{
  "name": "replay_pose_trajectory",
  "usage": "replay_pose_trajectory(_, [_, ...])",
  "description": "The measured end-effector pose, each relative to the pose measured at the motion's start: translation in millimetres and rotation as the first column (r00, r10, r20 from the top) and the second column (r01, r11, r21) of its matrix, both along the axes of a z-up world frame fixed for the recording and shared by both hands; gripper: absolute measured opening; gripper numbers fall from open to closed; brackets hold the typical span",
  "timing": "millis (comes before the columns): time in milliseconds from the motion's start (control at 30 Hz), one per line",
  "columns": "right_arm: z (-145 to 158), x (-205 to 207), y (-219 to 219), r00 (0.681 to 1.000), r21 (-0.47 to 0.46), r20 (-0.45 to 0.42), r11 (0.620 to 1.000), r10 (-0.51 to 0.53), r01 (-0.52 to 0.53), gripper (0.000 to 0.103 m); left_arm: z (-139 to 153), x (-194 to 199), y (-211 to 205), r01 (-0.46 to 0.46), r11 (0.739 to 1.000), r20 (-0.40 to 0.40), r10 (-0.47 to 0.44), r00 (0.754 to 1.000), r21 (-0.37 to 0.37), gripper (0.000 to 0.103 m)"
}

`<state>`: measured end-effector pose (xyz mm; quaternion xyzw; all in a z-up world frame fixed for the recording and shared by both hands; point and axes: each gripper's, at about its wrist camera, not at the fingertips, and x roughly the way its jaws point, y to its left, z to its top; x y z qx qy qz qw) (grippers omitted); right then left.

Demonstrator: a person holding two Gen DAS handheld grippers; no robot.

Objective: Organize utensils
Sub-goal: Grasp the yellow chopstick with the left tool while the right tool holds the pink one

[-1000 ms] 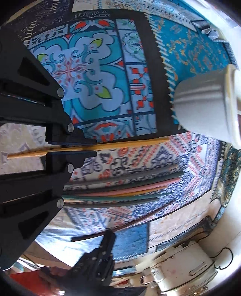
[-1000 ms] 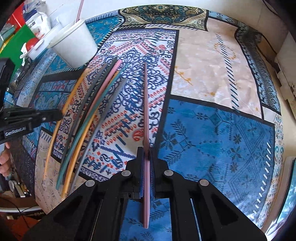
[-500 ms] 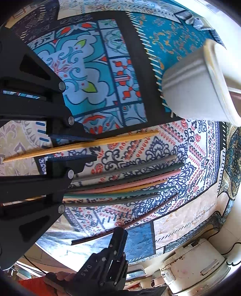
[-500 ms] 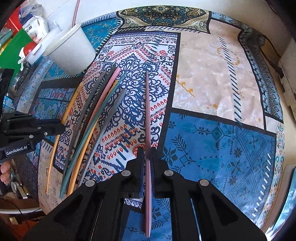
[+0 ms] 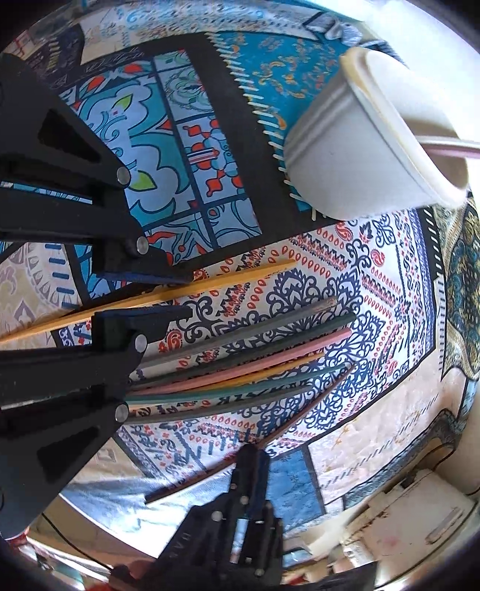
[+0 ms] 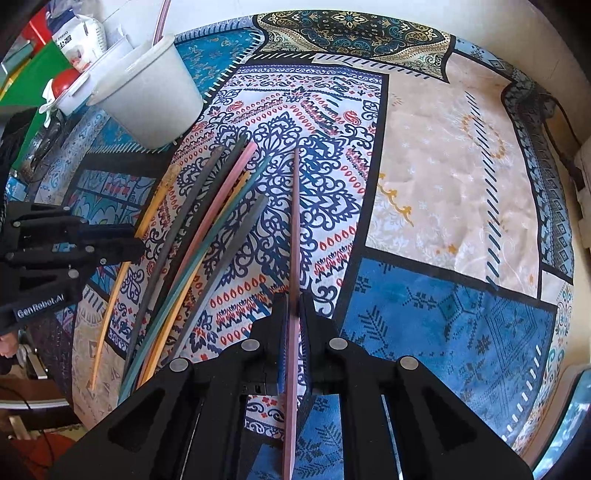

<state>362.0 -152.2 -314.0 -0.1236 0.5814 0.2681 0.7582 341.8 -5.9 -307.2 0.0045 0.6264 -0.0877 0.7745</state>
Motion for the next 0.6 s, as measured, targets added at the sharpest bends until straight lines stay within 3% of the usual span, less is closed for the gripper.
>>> replay_pose_trajectory(267, [-1, 0, 19, 0.996, -0.052, 0.075, 0.997, 0.054, -0.051, 0.006, 0, -11, -3, -0.022, 1.0, 0.033, 0.022, 0.999, 0.009, 0.005])
replay_pose_trajectory(600, [10, -4, -5, 0.997, 0.062, 0.065, 0.997, -0.05, 0.046, 0.005, 18, -35, 17, -0.085, 0.996, 0.082, 0.086, 0.993, -0.015, 0.004])
